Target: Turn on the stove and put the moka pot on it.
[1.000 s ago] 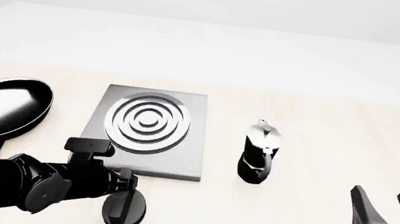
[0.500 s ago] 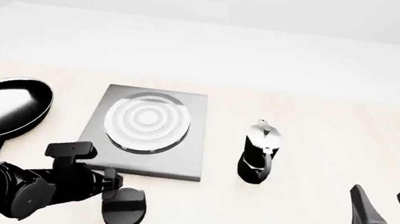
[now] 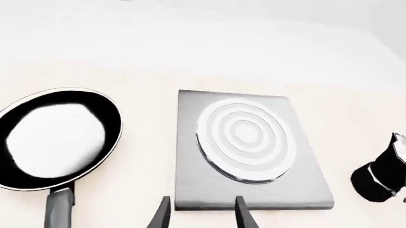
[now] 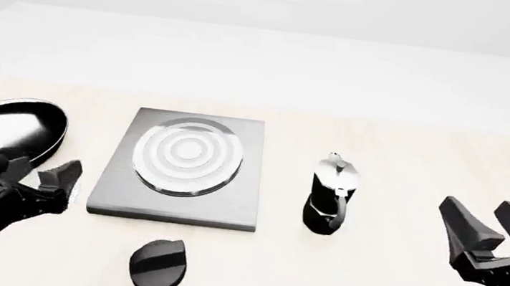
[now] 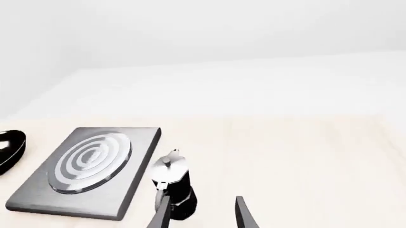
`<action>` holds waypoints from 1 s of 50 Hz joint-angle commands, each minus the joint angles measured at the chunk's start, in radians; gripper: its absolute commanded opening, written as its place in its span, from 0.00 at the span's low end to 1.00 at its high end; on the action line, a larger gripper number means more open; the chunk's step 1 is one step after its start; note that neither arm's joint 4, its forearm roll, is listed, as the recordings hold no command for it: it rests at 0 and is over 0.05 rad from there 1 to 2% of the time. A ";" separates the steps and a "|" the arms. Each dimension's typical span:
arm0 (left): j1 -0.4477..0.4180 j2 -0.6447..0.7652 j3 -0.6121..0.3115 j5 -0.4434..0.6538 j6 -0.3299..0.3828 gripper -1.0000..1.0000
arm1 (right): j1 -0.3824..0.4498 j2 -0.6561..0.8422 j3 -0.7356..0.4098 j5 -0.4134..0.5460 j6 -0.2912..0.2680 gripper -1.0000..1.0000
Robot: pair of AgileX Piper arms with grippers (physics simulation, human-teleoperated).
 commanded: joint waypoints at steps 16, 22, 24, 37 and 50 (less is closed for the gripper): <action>0.210 -0.755 0.242 0.007 0.104 1.00 | 0.193 0.292 -0.194 0.092 0.089 1.00; 0.213 -0.755 0.246 0.003 0.102 1.00 | 0.204 0.388 -0.135 -0.020 0.106 1.00; 0.212 -0.755 0.248 0.001 0.103 1.00 | 0.207 0.412 -0.124 -0.047 0.114 1.00; 0.207 -0.754 0.251 0.000 0.106 1.00 | 0.240 0.534 -0.106 -0.168 0.117 1.00; 0.206 -0.752 0.253 0.006 0.112 1.00 | 0.245 0.653 -0.093 -0.281 0.126 1.00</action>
